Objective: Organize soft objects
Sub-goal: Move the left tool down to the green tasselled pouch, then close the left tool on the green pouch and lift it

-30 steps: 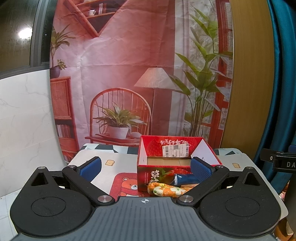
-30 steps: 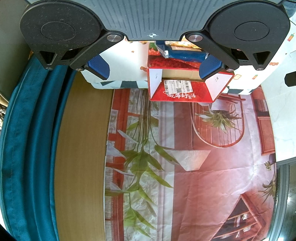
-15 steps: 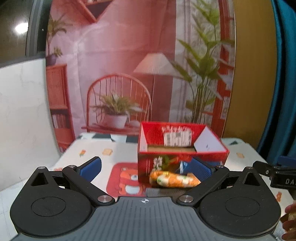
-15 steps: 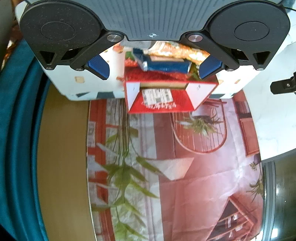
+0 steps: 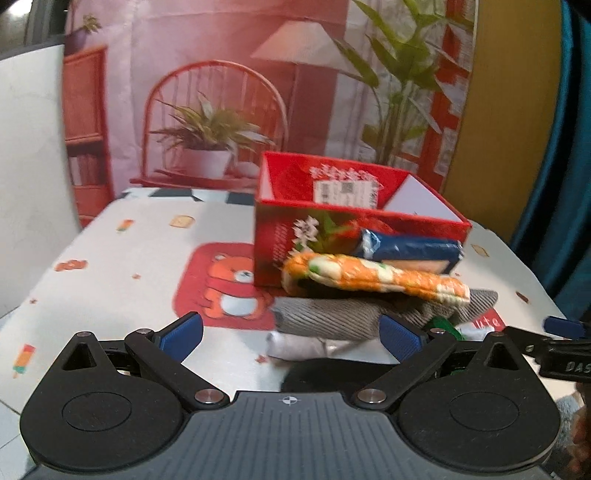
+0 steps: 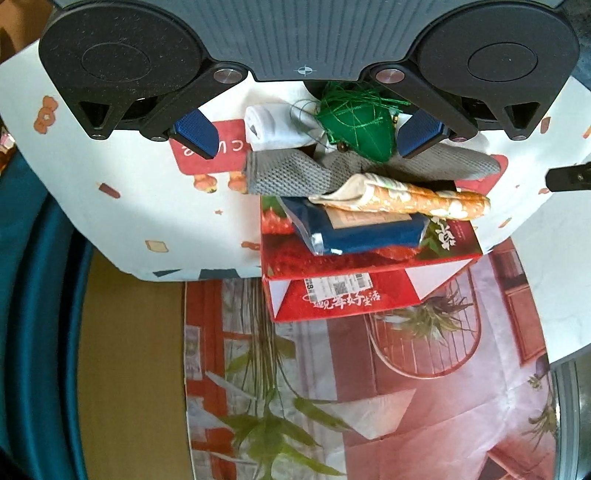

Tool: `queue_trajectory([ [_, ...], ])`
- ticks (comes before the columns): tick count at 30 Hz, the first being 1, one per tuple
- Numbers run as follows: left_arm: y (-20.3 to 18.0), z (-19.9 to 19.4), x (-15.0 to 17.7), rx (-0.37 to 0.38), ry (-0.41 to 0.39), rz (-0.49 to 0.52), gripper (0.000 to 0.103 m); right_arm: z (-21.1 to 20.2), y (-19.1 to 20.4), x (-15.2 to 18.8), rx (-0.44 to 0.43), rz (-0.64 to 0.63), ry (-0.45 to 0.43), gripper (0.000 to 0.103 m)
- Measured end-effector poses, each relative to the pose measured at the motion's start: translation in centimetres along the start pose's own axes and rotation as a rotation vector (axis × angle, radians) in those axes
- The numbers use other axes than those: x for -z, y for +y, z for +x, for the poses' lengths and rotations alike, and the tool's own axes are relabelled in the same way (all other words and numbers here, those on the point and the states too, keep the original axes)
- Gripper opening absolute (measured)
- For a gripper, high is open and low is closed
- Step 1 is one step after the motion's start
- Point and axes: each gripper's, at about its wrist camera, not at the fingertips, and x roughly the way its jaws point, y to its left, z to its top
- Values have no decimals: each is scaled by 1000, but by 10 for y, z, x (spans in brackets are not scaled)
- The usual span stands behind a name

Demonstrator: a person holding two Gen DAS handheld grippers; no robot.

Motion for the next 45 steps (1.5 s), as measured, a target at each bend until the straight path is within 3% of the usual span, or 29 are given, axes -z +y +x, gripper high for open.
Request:
queue_trajectory([
  [2, -5, 7, 3, 6, 9, 21, 97, 8, 1, 3, -8, -28, 20, 101],
  [7, -7, 27, 14, 29, 53, 16, 87, 32, 11, 12, -75, -91, 98, 81],
  [13, -4, 47, 18, 37, 95, -29, 82, 58, 22, 21, -108, -164, 134, 74],
  [27, -10, 56, 14, 55, 118, -47, 82, 87, 18, 17, -154, -153, 184, 69],
  [30, -13, 59, 10, 63, 120, -41, 81, 92, 19, 16, -175, -152, 202, 62],
  [38, -31, 63, 8, 143, 141, 18, 56, 92, 23, 20, -214, -166, 201, 60],
  [45, -44, 71, 10, 247, 177, 23, 47, 88, 17, 22, -228, -147, 177, 56],
])
